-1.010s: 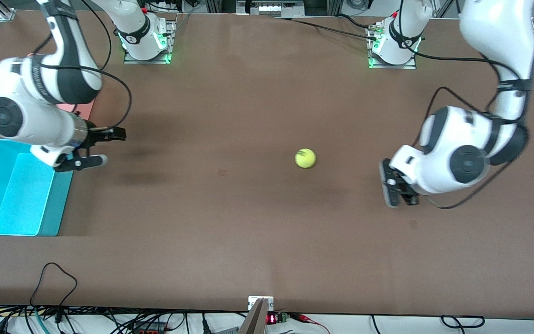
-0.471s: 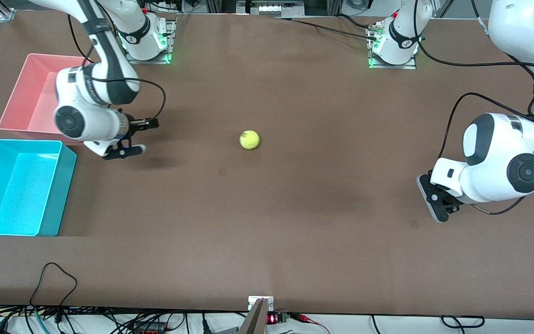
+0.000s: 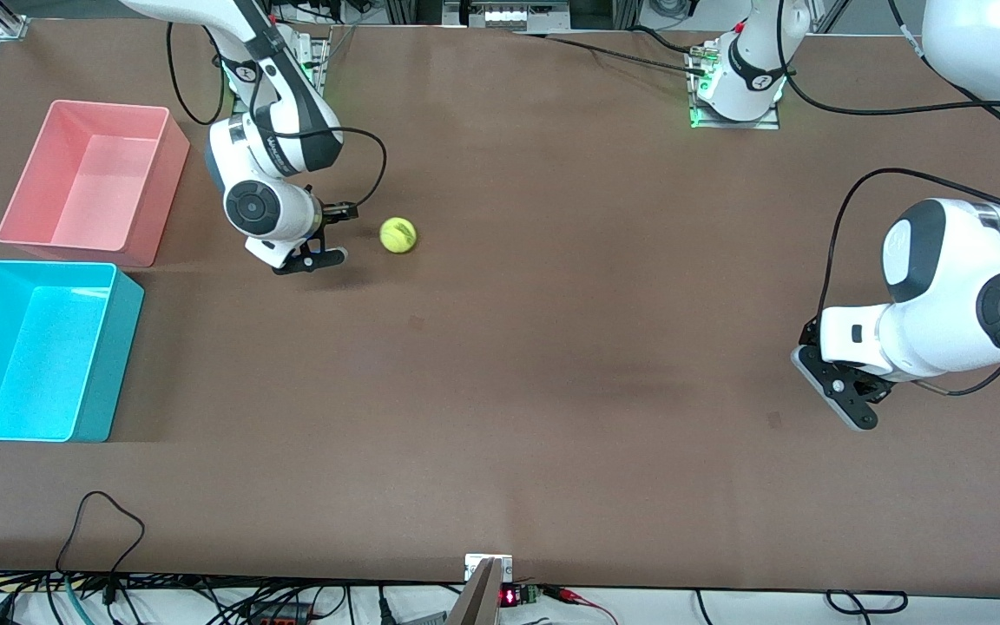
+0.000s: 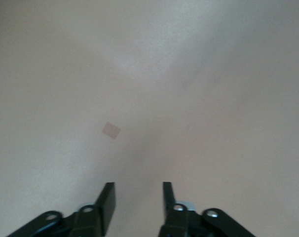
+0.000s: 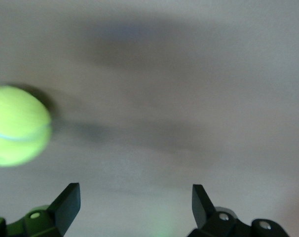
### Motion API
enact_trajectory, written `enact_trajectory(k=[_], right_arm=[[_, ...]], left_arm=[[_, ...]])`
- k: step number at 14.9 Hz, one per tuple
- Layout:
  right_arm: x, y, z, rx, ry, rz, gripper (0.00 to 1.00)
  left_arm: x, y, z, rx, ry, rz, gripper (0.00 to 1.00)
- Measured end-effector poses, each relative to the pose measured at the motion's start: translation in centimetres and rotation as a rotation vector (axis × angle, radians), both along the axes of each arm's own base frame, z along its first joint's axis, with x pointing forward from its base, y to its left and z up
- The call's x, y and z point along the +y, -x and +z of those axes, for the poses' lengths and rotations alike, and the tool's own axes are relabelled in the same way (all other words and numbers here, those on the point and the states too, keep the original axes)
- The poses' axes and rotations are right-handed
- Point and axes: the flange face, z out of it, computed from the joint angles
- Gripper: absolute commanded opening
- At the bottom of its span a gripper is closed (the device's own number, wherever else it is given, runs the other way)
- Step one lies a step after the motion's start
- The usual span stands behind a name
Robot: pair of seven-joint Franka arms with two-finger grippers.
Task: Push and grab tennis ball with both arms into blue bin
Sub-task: 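Withdraw the left gripper while the right gripper approaches the tennis ball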
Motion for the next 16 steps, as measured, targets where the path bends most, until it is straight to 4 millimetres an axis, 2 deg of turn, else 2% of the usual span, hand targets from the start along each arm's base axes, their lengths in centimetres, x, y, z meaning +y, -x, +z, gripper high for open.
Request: enact_trajectory(k=[5, 9, 11, 13, 16], right_arm=[[-0.3, 0.0, -2.9, -0.001, 0.003, -0.012, 1.0], [0.4, 0.3, -3.6, 0.003, -0.007, -0.012, 1.0], [0.5, 0.3, -3.7, 0.001, -0.008, -0.011, 1.0], [0.5, 0.2, -3.6, -0.002, -0.009, -0.011, 1.0], [0.7, -0.3, -2.2, -0.029, -0.022, -0.009, 1.0]], left_arm=[[-0.6, 0.9, 3.9, -0.023, -0.011, 0.116, 1.0], [-0.9, 1.5, 6.3, -0.035, -0.016, 0.14, 1.0], [-0.2, 1.0, 8.4, -0.079, -0.012, 0.159, 1.0], [1.3, 0.6, 10.3, -0.123, -0.017, 0.21, 1.0], [3.6, 0.1, 13.0, -0.22, -0.006, 0.362, 1.0]])
